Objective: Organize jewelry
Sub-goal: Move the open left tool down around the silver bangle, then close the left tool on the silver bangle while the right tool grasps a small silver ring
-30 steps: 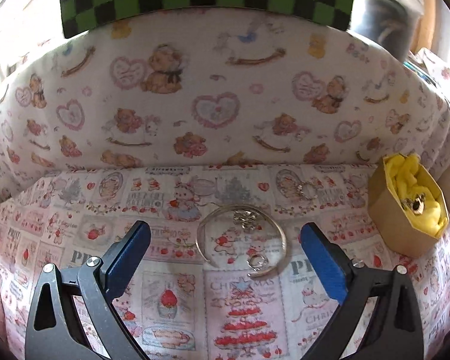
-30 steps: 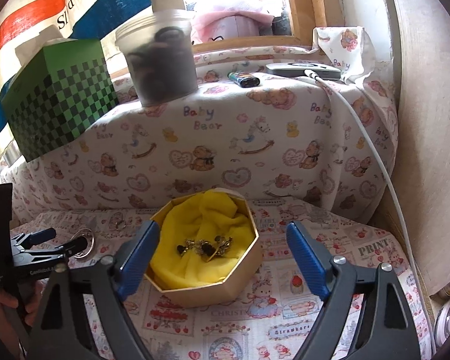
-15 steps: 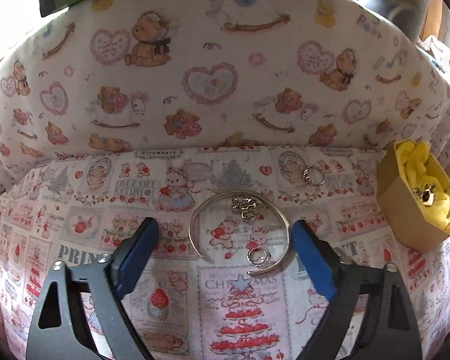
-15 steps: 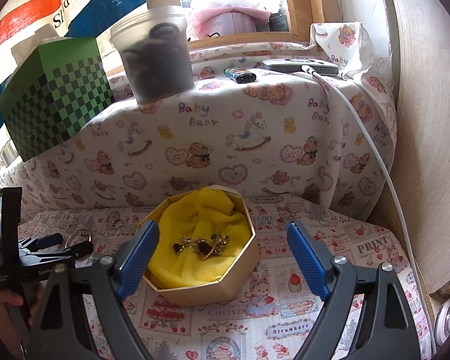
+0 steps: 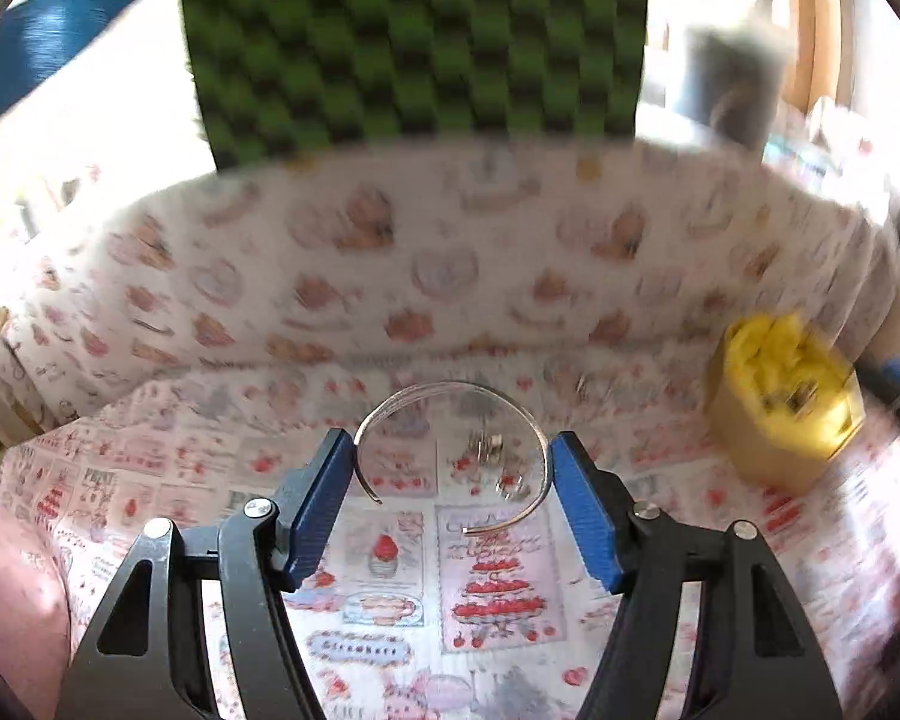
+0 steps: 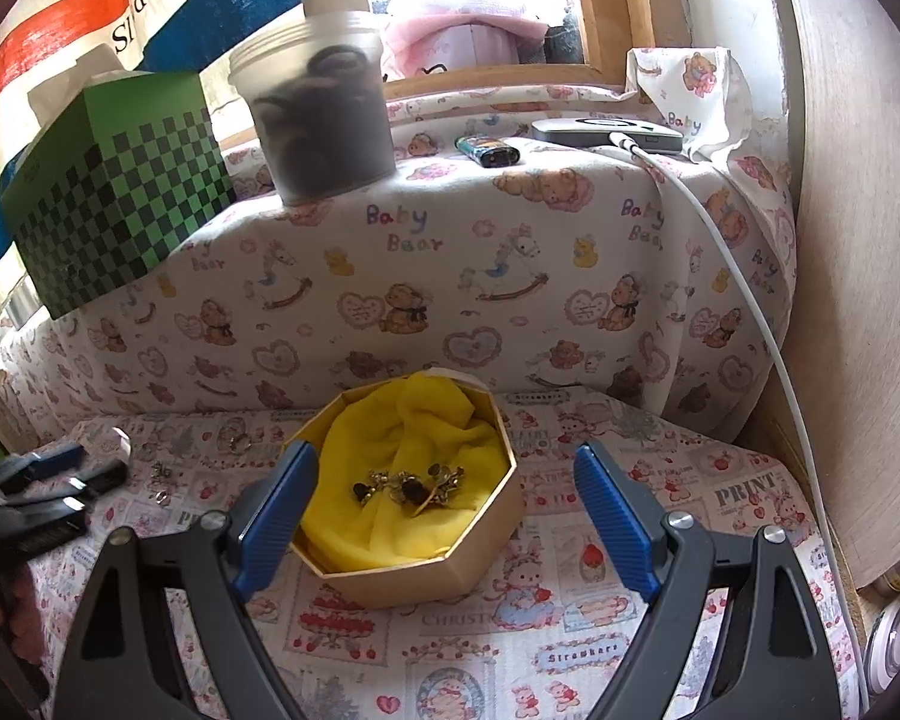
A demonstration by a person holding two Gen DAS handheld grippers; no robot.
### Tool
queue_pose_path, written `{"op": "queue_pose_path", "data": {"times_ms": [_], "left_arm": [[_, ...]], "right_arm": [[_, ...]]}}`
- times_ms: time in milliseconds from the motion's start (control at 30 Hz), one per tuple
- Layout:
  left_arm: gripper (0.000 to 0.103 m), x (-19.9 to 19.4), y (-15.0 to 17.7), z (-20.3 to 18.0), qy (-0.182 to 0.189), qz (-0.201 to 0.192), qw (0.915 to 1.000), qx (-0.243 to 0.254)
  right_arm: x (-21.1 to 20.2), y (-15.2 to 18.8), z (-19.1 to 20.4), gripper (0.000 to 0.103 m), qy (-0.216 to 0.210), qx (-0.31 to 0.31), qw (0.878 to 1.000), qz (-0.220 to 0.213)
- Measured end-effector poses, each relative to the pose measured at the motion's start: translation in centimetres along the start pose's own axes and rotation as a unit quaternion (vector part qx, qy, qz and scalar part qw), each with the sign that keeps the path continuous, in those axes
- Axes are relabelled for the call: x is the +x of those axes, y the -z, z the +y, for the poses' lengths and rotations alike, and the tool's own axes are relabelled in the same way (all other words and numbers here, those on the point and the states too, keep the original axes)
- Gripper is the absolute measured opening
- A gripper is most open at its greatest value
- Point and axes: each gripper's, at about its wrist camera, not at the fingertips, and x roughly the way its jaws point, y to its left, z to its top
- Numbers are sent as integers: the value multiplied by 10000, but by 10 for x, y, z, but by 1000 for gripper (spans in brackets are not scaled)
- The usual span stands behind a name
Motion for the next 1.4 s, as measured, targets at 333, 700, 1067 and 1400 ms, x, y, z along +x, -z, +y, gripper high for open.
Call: {"op": "queue_pose_path", "data": {"times_ms": [333, 700, 1067, 1400], "left_arm": [[66, -42, -9, 50, -46, -632, 9948, -802], [66, -6, -2, 84, -225, -143, 9913, -1287], [66, 1, 0, 100, -204, -189, 9875, -1550], [66, -28, -5, 93, -80, -664, 9870, -1462]], "right_arm": [[-10, -22, 47, 85, -622, -421, 9969, 223], [89, -28, 137, 36, -835, -1072, 9758, 1715], [145, -12, 168, 26, -339, -1642, 9621, 2153], [122, 6, 170, 3, -339, -1931, 9588, 2057]]}}
